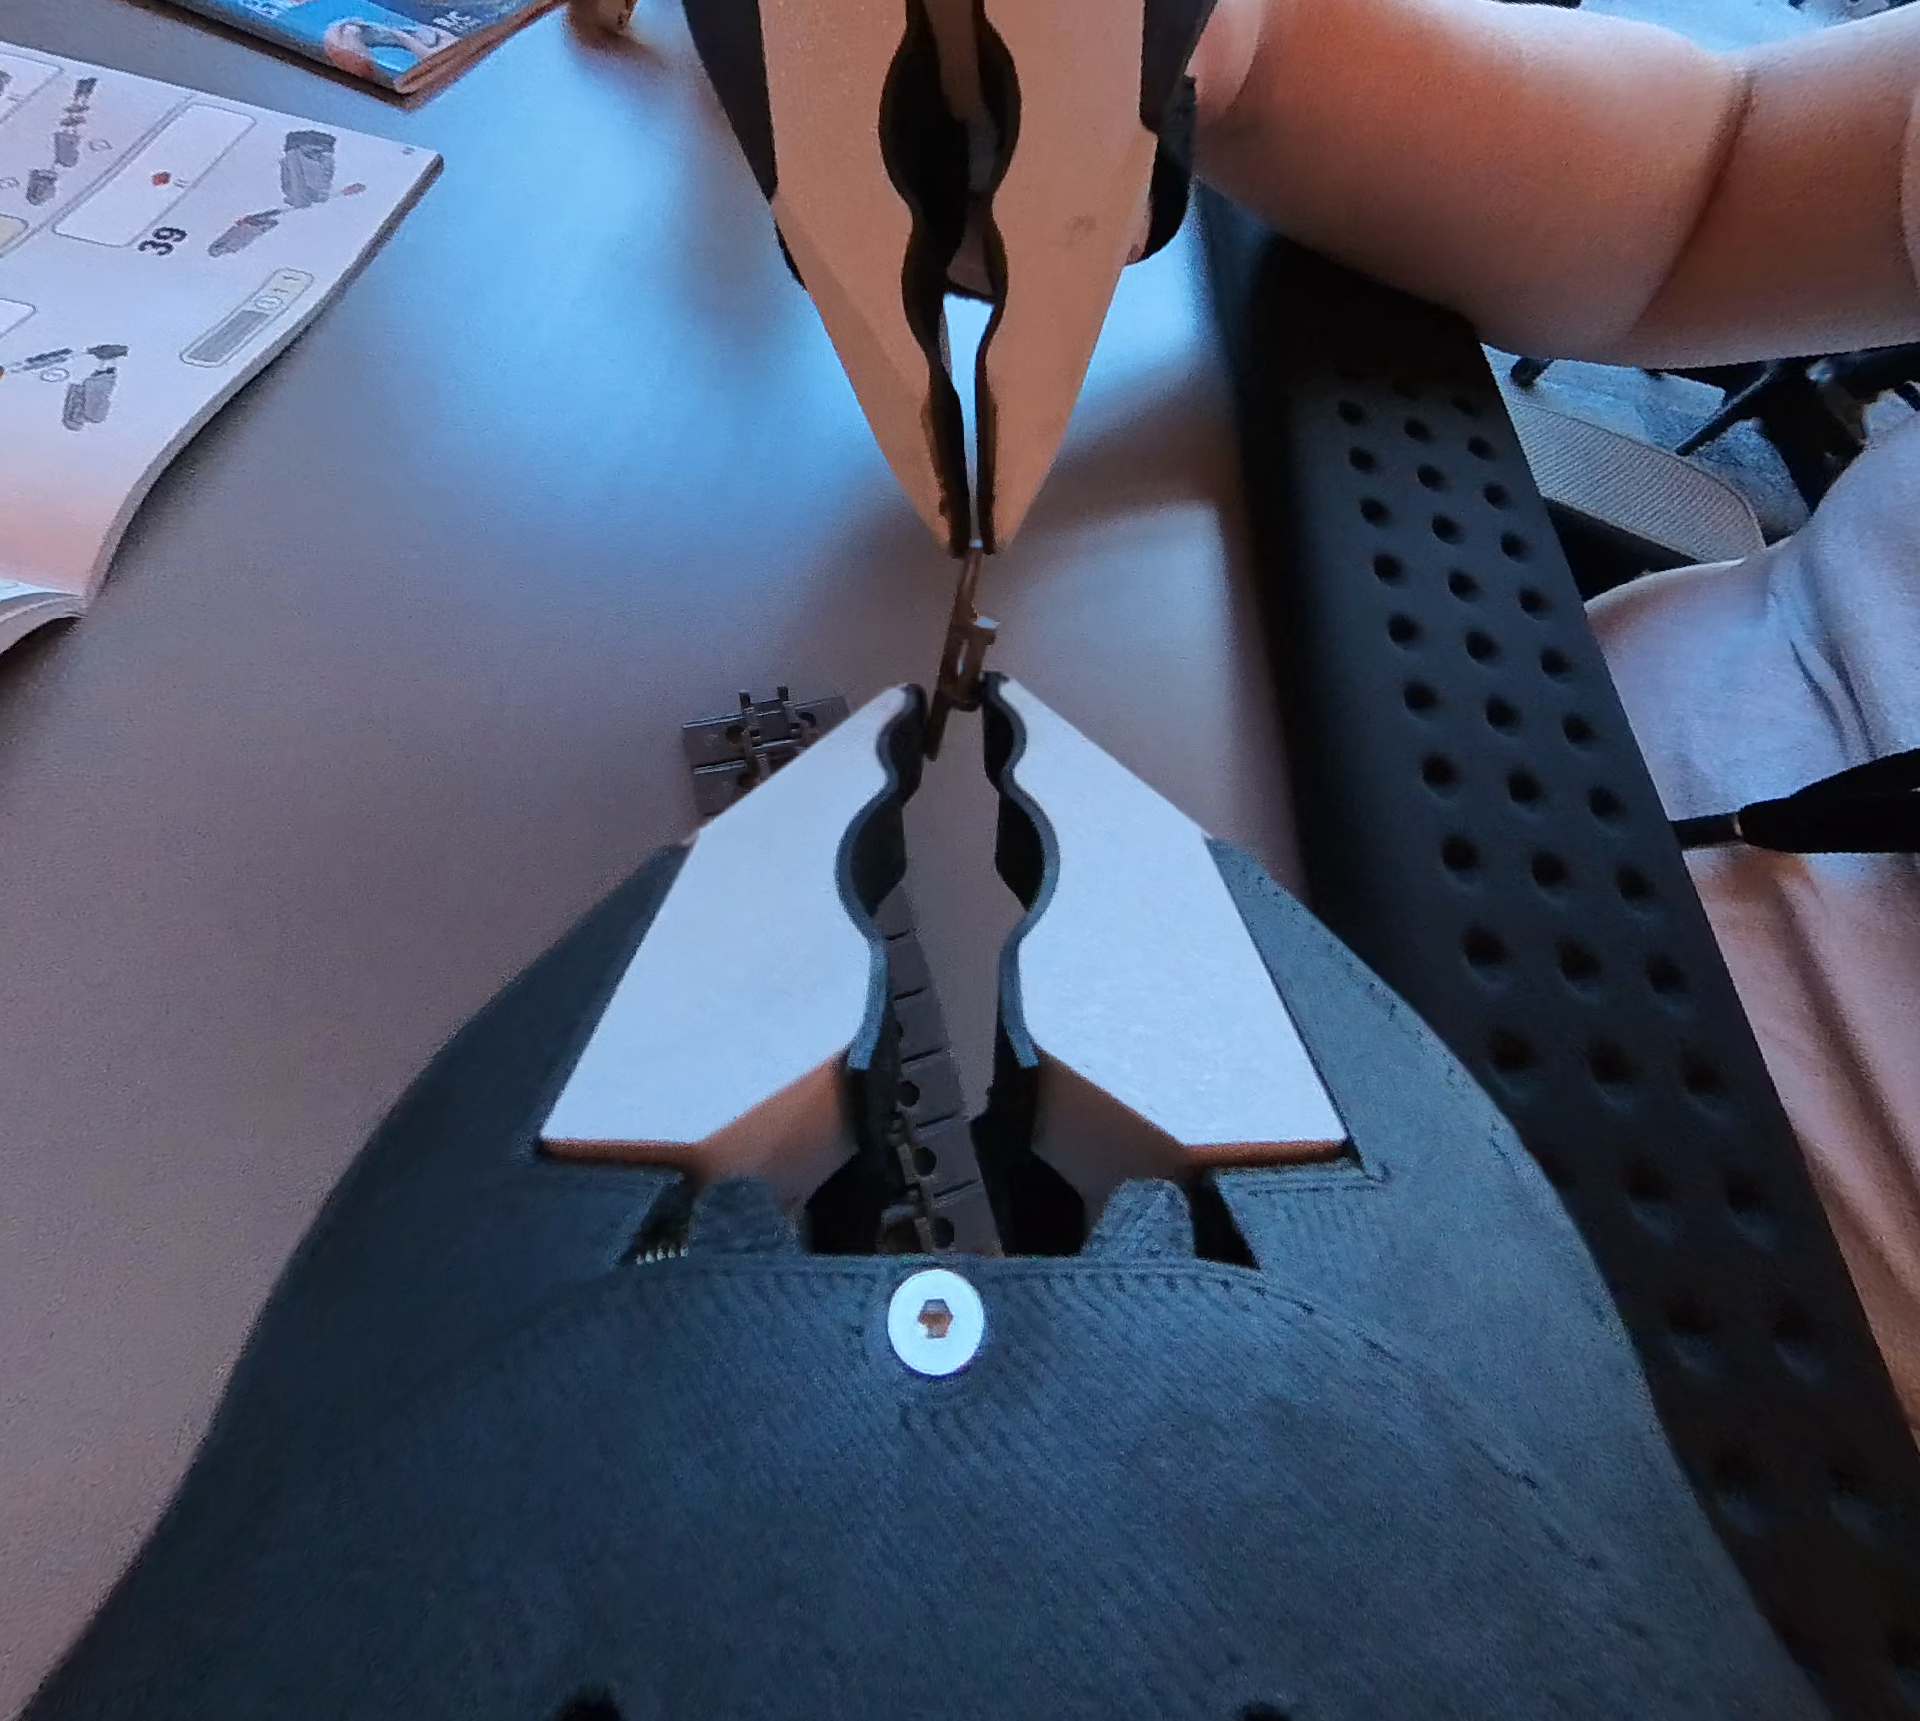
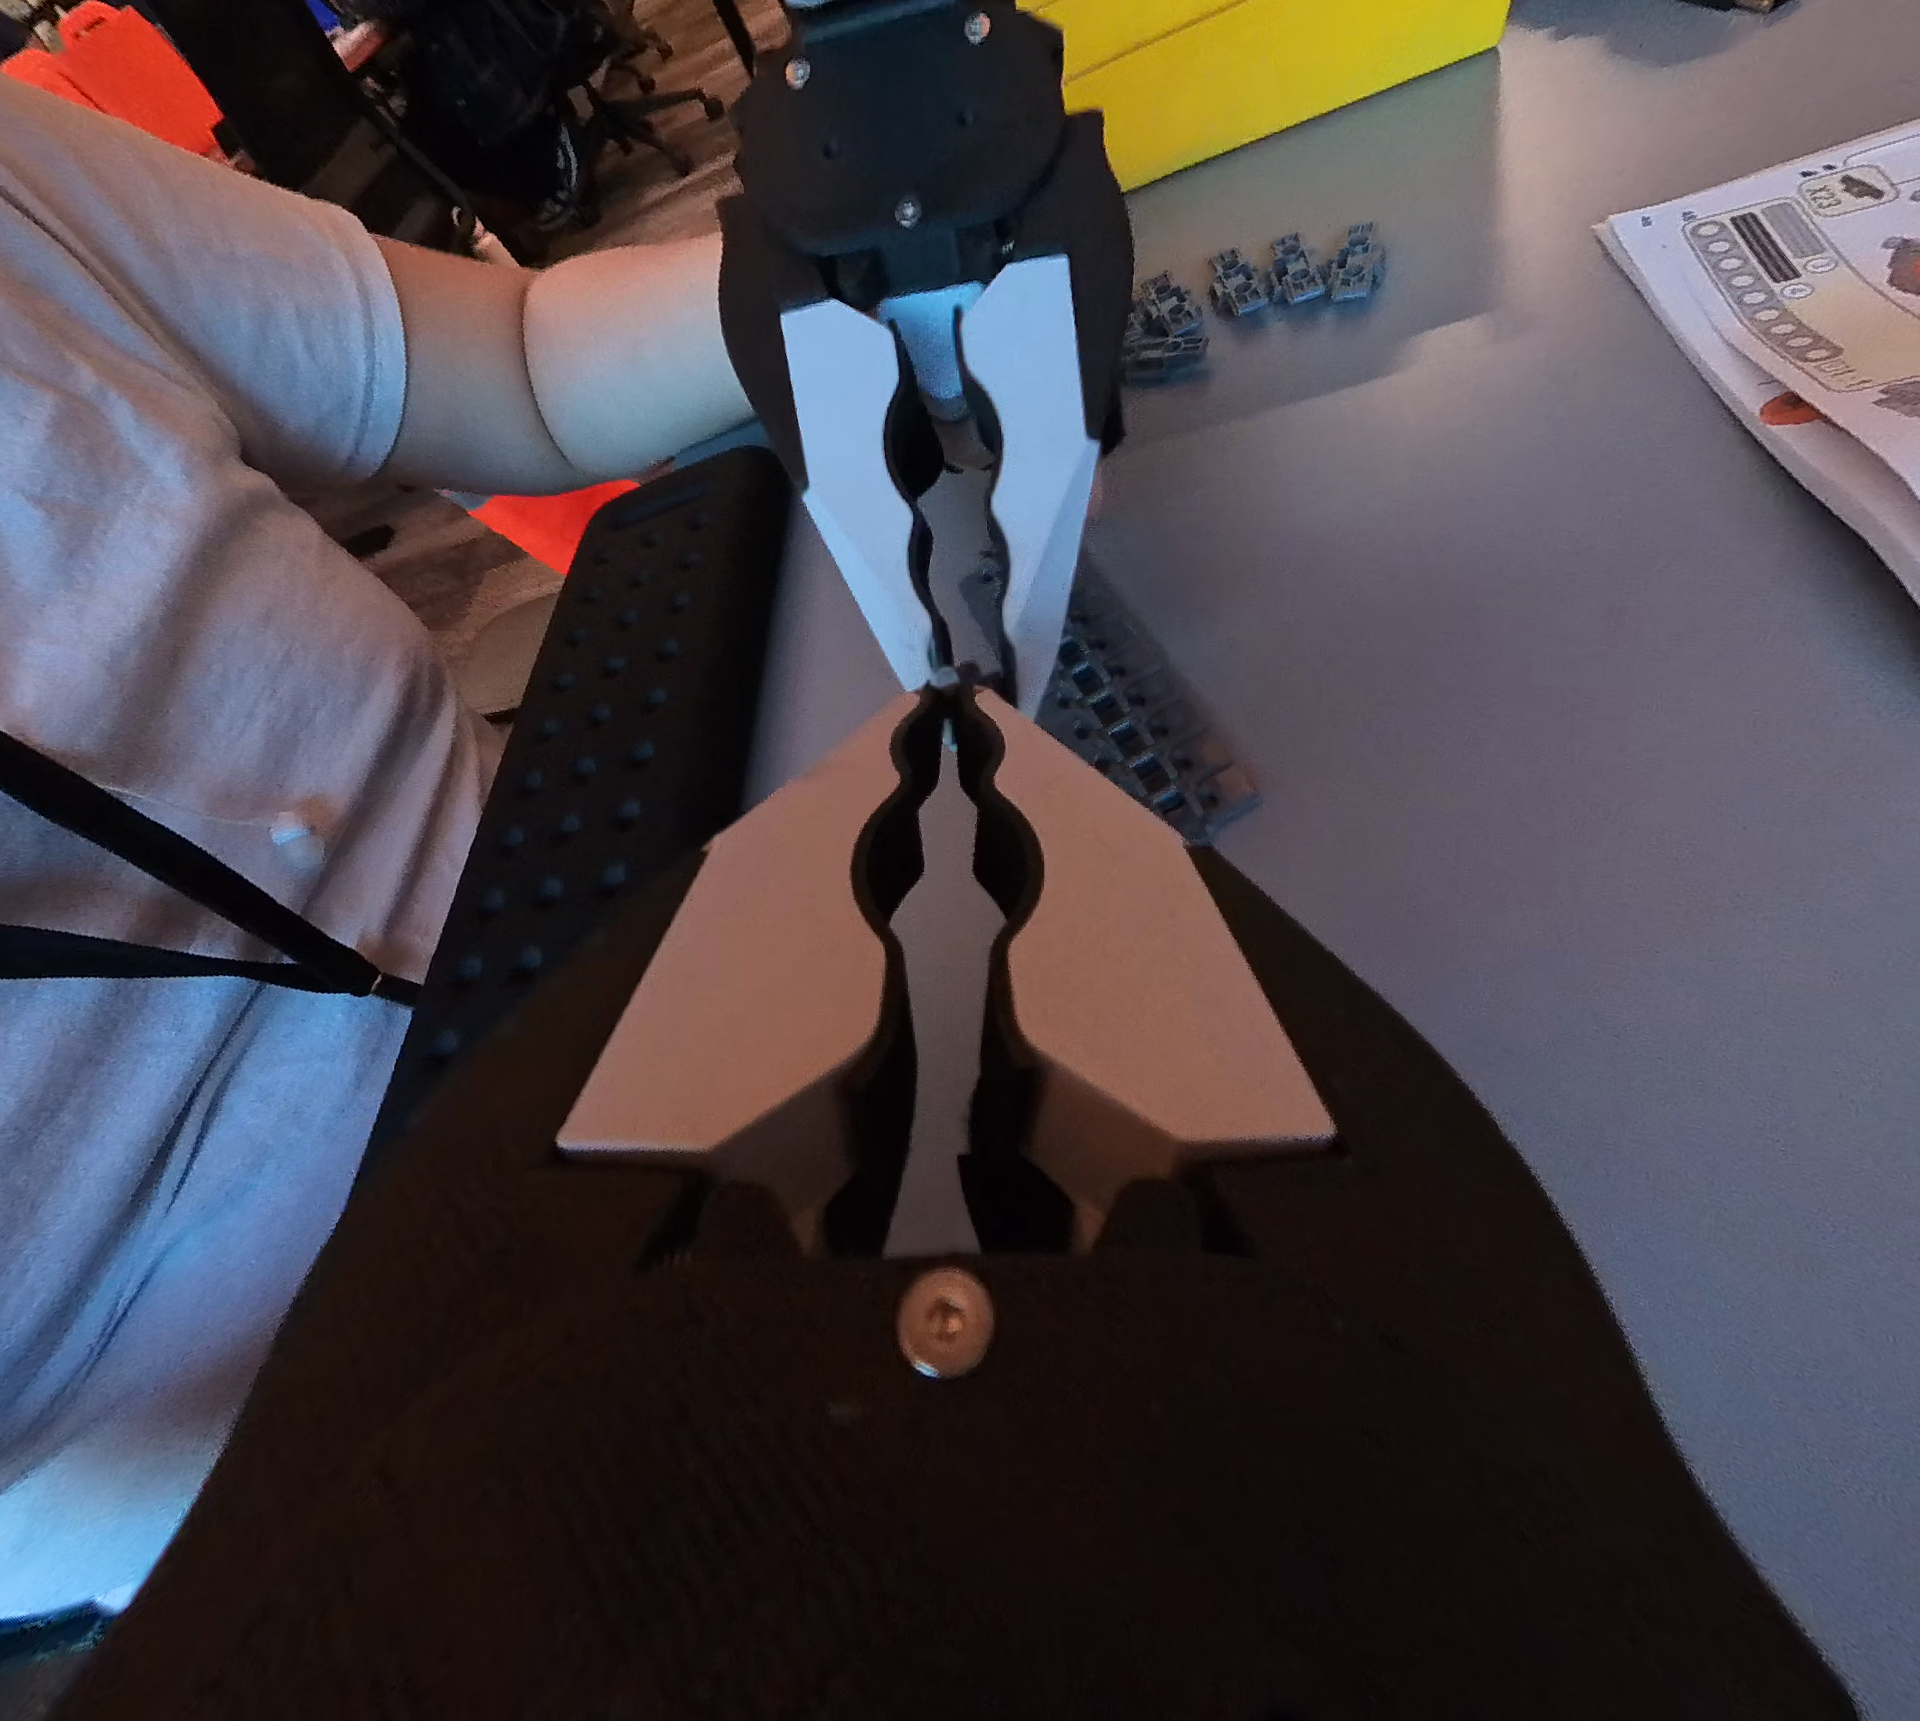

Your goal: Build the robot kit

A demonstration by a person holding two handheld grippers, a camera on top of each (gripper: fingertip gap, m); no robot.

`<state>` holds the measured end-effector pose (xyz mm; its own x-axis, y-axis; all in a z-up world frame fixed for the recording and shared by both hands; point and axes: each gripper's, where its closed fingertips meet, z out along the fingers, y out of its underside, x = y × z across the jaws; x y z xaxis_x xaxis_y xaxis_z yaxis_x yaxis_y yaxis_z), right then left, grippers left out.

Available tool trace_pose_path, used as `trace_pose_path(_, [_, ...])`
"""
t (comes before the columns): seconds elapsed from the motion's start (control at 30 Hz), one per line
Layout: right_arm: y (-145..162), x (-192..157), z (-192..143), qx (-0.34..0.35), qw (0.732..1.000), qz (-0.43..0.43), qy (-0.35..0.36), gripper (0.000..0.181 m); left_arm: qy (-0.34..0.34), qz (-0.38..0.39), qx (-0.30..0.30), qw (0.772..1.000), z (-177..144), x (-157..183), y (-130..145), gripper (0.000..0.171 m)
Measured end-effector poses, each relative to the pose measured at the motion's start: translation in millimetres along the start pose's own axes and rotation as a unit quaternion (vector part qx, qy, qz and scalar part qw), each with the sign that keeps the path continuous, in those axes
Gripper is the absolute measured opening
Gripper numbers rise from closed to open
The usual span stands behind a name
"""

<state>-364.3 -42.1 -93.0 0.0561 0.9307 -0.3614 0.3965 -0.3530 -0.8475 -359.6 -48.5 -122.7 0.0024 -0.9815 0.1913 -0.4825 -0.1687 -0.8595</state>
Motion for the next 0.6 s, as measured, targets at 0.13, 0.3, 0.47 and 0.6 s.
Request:
trace_pose_path(0.13, [-22.8, 6.7, -5.9, 0.081, 0.997, -0.001, 0.012, 0.011, 0.016, -0.055, 0.052, 0.997, -4.2, -2.0, -16.5, 0.006])
trace_pose_path(0.3, [-58.3, 20.0, -22.3, 0.235, 0.969, 0.08, 0.016, 0.033, 0.034, -0.172, 0.178, 0.968, -25.4, -22.3, -46.7, 0.006])
trace_pose_path(0.47, [-57.8, 23.8, -7.4, 0.245, 0.96, 0.135, -0.008, 0.026, 0.023, -0.185, 0.199, 0.962, -30.4, -26.7, -52.6, 0.006])
trace_pose_path(0.6, [-53.7, 25.1, -2.6, 0.231, 0.962, 0.144, -0.011, 0.006, 0.028, -0.185, 0.198, 0.962, -27.5, -23.4, -53.2, 0.007])
